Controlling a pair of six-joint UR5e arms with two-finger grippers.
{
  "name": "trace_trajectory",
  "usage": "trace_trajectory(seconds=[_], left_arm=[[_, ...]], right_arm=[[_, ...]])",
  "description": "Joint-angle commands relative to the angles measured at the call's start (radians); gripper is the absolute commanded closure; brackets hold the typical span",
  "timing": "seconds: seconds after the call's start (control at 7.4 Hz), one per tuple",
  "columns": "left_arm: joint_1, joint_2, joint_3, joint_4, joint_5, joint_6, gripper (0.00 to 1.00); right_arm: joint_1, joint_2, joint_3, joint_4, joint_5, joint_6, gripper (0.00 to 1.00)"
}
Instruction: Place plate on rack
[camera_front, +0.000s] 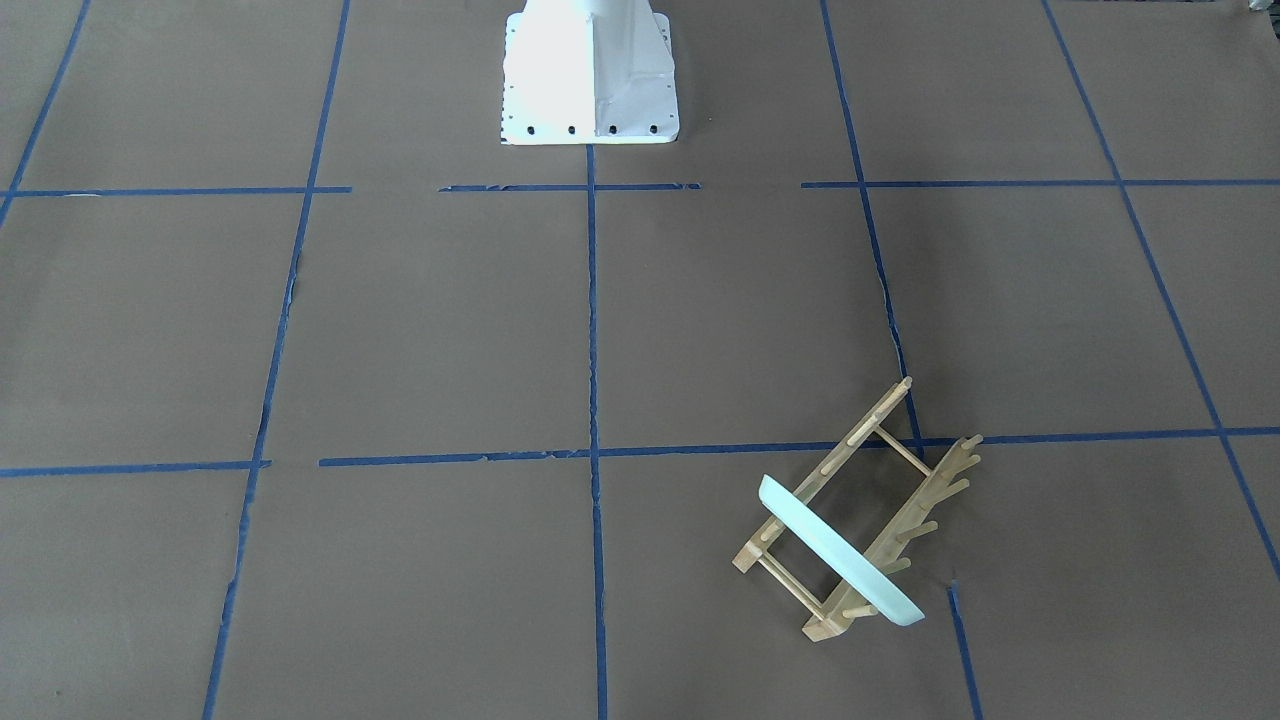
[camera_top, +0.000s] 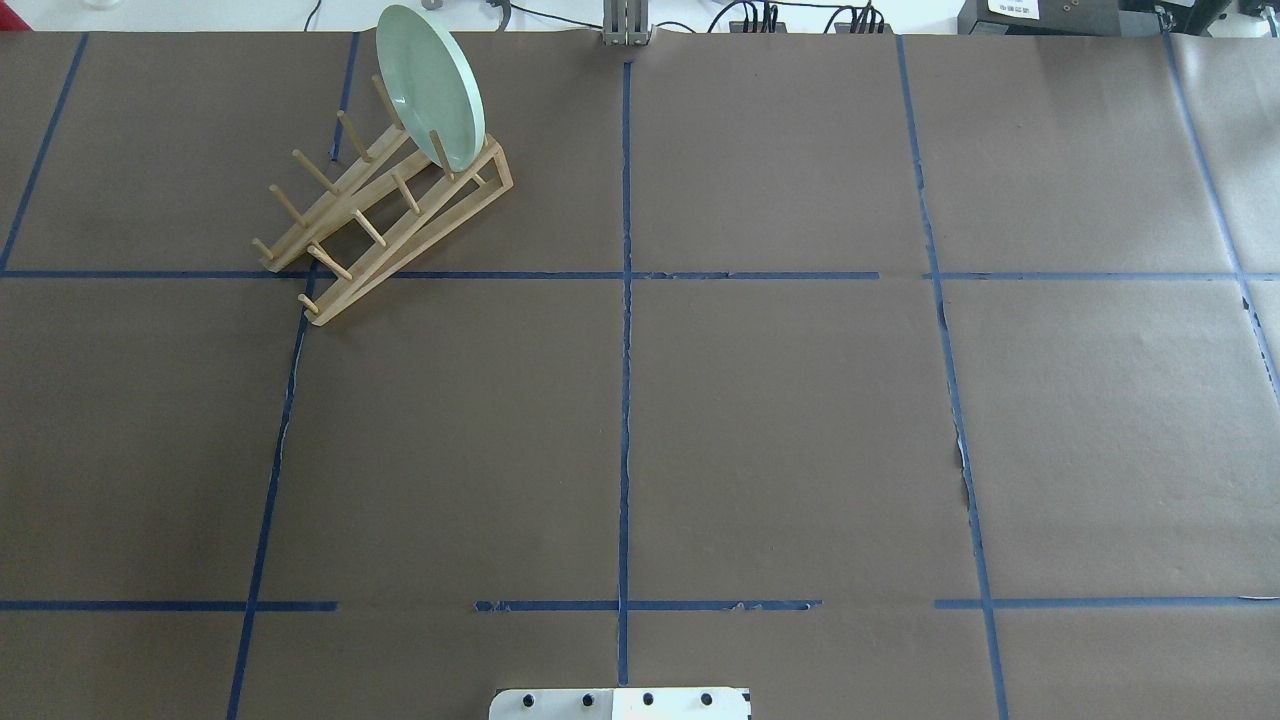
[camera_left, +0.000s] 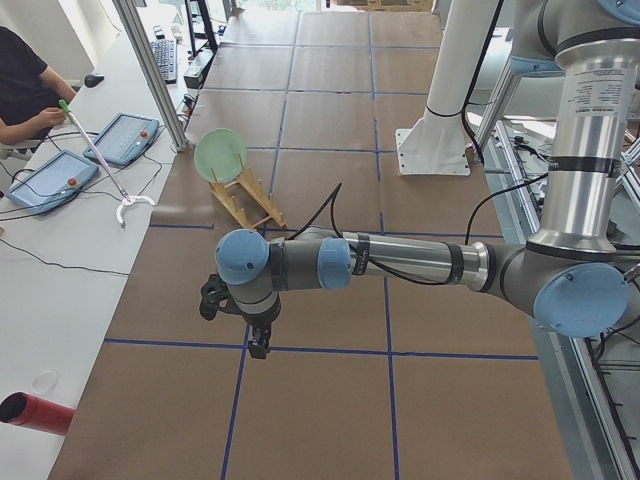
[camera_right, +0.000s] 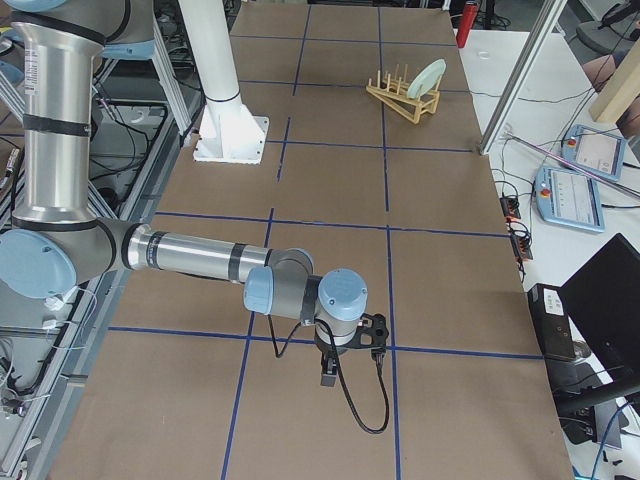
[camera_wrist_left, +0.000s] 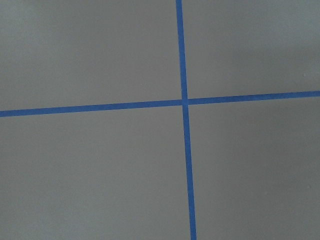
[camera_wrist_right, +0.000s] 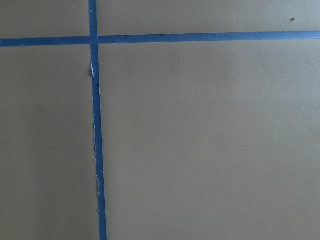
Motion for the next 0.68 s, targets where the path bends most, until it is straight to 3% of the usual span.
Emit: trace_trajectory(seconds=[0.0,0.54], left_arm=[[-0.001,0.008,0.012,-0.029,0.003,-0.008,0.0],[-0.001,-0.006,0.022,-0.031,0.011,-0.004,0.0]], right_arm=[[0.0,-0.001,0.0,0.0,0.0,0.0,0.0],[0.0,-0.001,0.0,0.0,0.0,0.0,0.0]])
